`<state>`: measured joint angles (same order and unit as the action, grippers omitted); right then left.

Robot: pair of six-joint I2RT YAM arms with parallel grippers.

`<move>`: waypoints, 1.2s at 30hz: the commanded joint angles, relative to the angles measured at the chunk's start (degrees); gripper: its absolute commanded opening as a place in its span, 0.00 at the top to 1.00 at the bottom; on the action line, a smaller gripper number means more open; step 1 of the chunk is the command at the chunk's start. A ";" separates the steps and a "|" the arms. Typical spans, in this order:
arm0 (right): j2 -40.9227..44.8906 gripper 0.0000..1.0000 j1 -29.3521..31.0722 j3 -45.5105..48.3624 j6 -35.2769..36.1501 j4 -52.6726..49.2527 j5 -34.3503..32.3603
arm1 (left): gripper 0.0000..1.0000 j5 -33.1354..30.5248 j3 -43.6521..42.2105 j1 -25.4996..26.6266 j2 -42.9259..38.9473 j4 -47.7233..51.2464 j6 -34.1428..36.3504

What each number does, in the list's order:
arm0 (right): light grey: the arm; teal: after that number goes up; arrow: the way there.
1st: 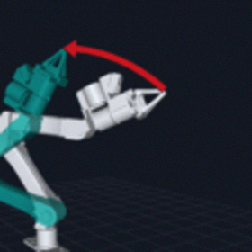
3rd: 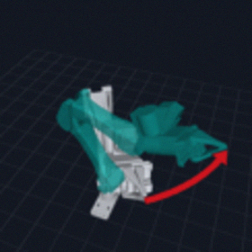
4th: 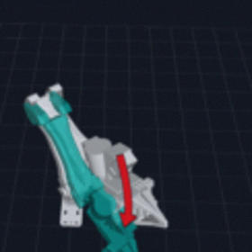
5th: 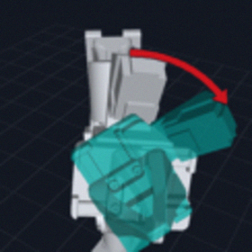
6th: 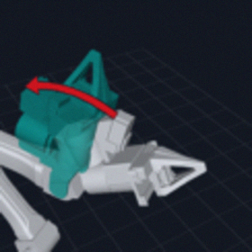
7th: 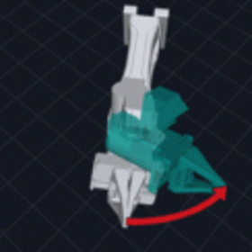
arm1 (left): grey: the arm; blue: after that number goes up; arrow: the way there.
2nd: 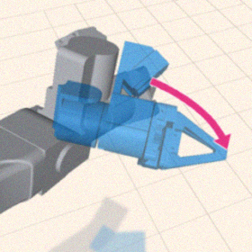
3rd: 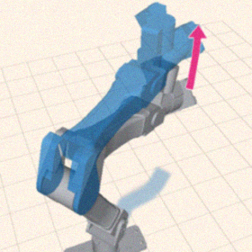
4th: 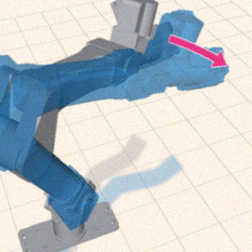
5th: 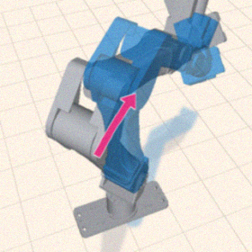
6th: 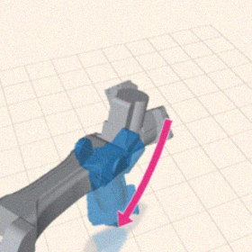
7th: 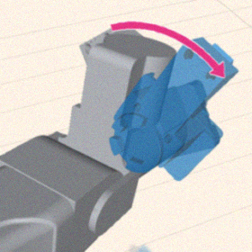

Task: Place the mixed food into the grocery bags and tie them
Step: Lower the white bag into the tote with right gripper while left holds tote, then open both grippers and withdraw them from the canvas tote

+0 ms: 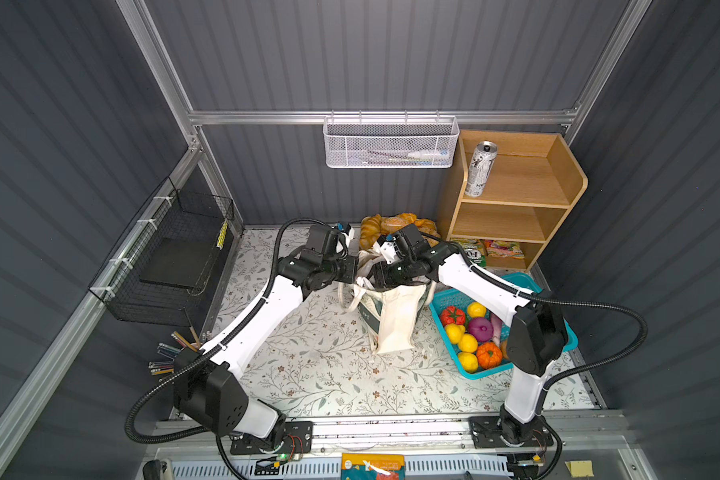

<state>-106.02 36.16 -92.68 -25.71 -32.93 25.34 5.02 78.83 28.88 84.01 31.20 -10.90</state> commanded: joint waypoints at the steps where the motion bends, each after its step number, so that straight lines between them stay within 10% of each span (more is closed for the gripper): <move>1: 6.05 0.48 -1.33 -0.15 -1.27 -2.73 0.01 | 1.00 0.48 2.83 -0.32 -1.56 -2.81 1.09; 6: 12.28 0.55 -1.17 -0.99 -1.57 -2.66 0.27 | 1.00 0.96 2.95 -0.28 -1.09 -2.99 1.29; 25: 1.14 0.63 4.67 4.24 -4.26 1.45 1.75 | 0.45 -5.57 7.68 -0.32 -3.60 -2.17 0.64; 36: 9.66 0.45 2.39 0.50 -2.93 -1.23 1.38 | 0.34 -8.12 8.30 -0.32 -6.30 -1.31 0.88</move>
<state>-101.19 39.64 -88.60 -30.11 -31.94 26.83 -1.63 86.21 28.77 78.46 29.17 -10.24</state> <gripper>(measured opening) 0.524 0.633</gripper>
